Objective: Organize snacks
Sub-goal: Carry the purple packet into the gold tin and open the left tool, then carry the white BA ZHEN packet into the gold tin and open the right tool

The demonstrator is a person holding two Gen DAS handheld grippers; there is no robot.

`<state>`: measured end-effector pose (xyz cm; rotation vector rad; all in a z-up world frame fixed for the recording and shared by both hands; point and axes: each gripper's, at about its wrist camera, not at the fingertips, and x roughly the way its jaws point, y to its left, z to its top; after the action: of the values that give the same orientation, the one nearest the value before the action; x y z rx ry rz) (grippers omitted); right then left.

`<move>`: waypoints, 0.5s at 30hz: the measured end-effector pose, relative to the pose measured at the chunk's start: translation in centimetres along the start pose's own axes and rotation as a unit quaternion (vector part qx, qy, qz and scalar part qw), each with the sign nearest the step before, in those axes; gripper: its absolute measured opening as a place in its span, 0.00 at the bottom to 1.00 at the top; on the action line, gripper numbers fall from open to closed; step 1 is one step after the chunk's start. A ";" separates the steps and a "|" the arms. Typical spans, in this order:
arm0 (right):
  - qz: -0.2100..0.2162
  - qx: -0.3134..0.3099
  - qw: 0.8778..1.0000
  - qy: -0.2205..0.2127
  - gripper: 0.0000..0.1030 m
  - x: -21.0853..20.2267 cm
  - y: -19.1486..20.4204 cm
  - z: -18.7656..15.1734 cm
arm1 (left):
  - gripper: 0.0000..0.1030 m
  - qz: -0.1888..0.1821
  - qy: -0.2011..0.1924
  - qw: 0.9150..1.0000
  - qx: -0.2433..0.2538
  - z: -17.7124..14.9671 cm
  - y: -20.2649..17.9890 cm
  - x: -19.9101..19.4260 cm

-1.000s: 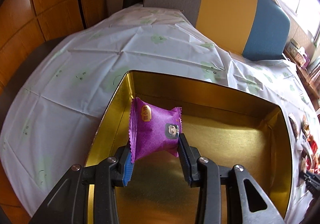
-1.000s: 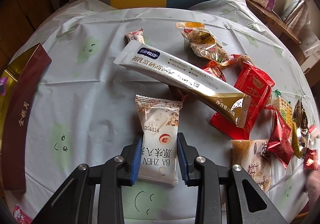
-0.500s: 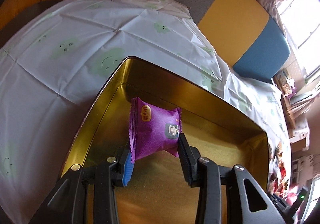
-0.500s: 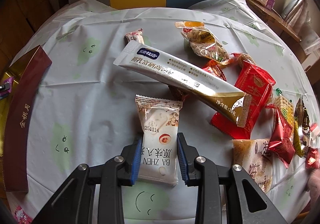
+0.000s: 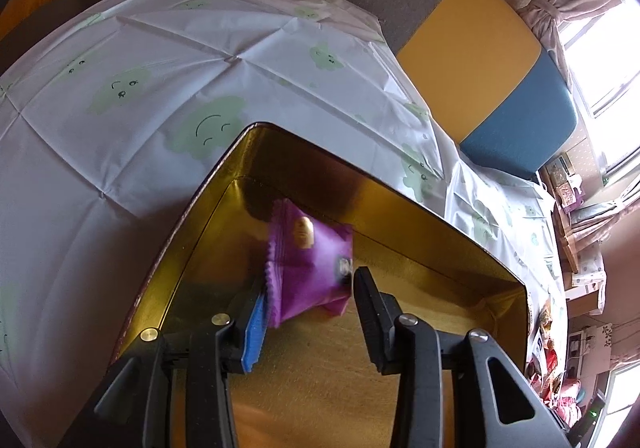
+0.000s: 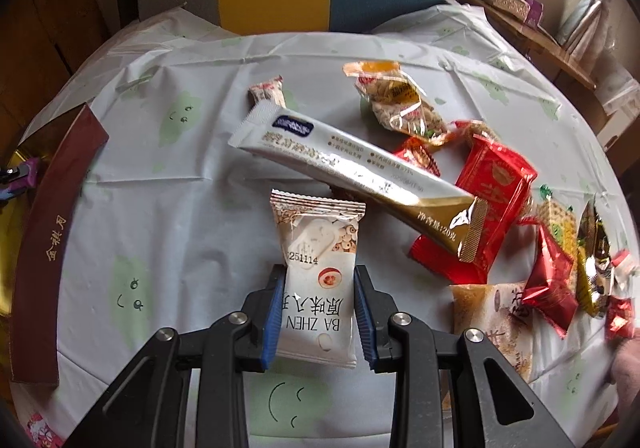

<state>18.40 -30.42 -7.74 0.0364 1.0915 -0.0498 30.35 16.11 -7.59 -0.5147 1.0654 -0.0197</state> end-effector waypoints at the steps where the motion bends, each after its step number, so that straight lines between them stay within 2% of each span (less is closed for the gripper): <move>1: 0.000 -0.004 1.000 -0.005 0.32 -0.4 0.3 0.0 | 0.39 0.002 -0.001 1.000 0.001 0.0 0.0 0.0; 7: 0.028 -0.019 0.999 -0.028 0.32 -2.8 3.0 0.2 | 0.39 0.003 -0.004 1.000 0.010 -0.2 -0.2 -0.5; 15: 0.088 -0.059 0.992 -0.067 0.32 -6.2 9.3 1.8 | 0.39 0.009 -0.014 1.000 0.024 -1.0 -0.3 -1.8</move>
<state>17.70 -21.13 -1.31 0.0223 0.9522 0.1688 28.66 15.93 -6.32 -0.4614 1.0397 -0.0219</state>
